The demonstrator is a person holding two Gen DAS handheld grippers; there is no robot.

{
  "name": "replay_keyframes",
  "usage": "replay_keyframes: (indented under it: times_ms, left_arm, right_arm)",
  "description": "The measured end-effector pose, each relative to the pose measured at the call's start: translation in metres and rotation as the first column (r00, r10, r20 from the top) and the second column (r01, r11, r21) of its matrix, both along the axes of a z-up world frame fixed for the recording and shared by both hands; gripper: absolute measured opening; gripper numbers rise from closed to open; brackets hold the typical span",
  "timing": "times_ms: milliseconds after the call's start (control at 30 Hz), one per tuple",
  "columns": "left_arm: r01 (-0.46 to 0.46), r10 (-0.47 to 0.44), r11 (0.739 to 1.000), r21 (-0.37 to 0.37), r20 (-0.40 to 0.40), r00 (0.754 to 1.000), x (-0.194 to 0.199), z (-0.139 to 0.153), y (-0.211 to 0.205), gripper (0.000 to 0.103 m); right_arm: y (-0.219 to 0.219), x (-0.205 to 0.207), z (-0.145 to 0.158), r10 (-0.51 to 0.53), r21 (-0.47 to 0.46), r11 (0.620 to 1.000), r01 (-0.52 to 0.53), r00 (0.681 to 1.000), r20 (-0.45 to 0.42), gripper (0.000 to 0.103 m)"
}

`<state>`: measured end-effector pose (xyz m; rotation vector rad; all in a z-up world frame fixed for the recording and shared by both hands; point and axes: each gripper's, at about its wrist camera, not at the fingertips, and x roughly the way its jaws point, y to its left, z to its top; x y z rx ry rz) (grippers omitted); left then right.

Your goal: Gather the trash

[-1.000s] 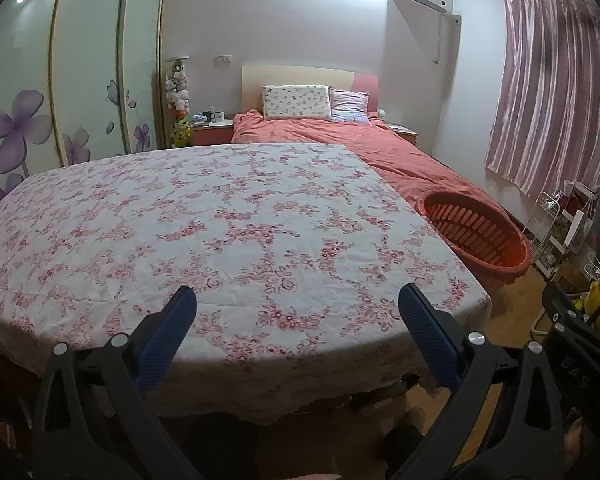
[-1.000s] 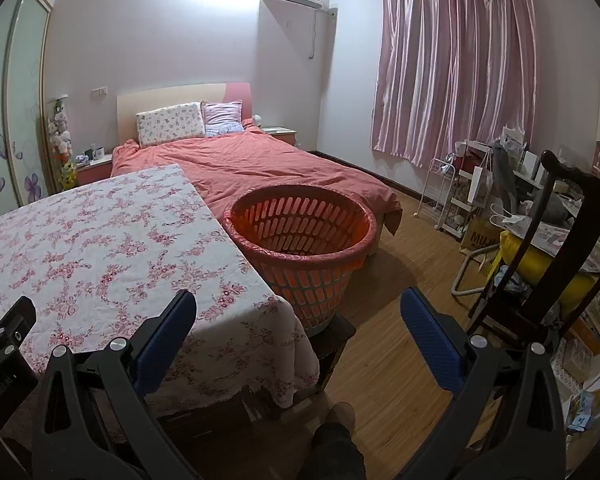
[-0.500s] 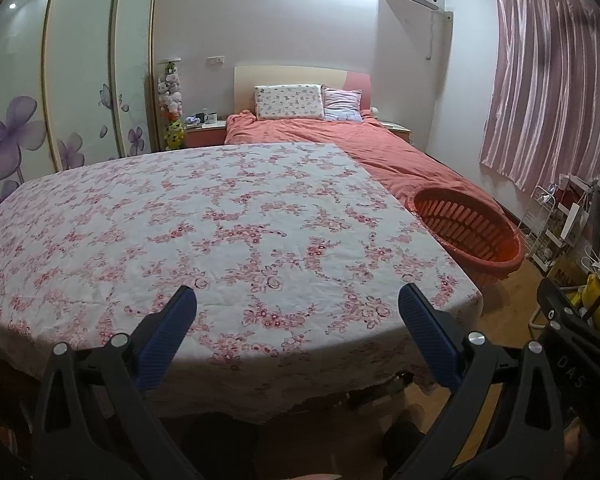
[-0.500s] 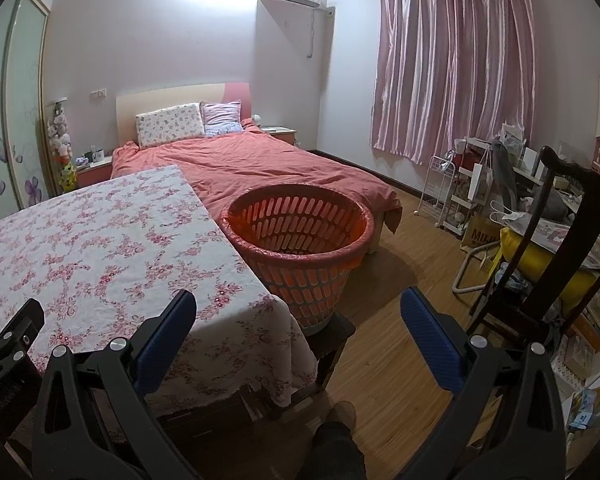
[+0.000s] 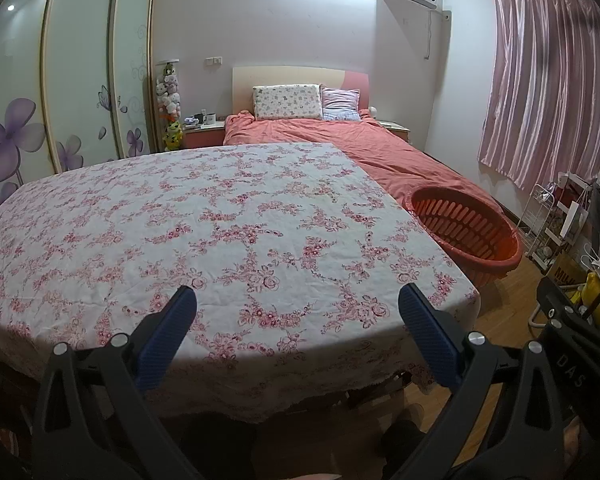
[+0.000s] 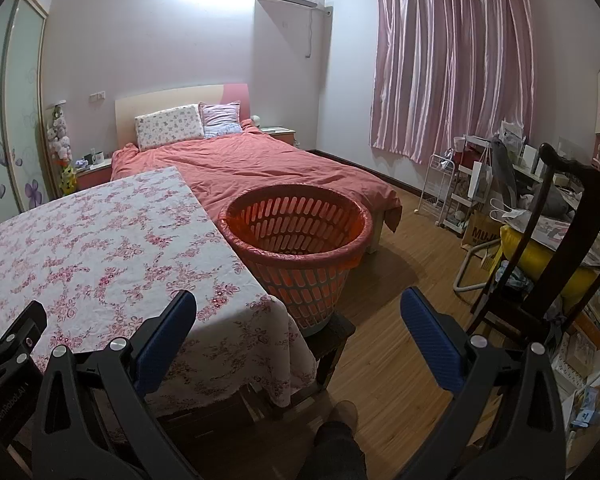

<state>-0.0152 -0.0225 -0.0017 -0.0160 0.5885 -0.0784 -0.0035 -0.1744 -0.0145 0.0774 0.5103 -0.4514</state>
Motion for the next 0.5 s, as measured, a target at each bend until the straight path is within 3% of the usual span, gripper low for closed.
replay_keyframes:
  times_ms: [500]
  left_arm:
    - [0.0, 0.0, 1.0, 0.0, 0.0, 1.0, 0.0001, 0.0002, 0.0003, 0.099]
  right_arm:
    - [-0.0017, -0.0008, 0.0001, 0.0, 0.001, 1.0, 0.0, 1.0, 0.0, 0.101]
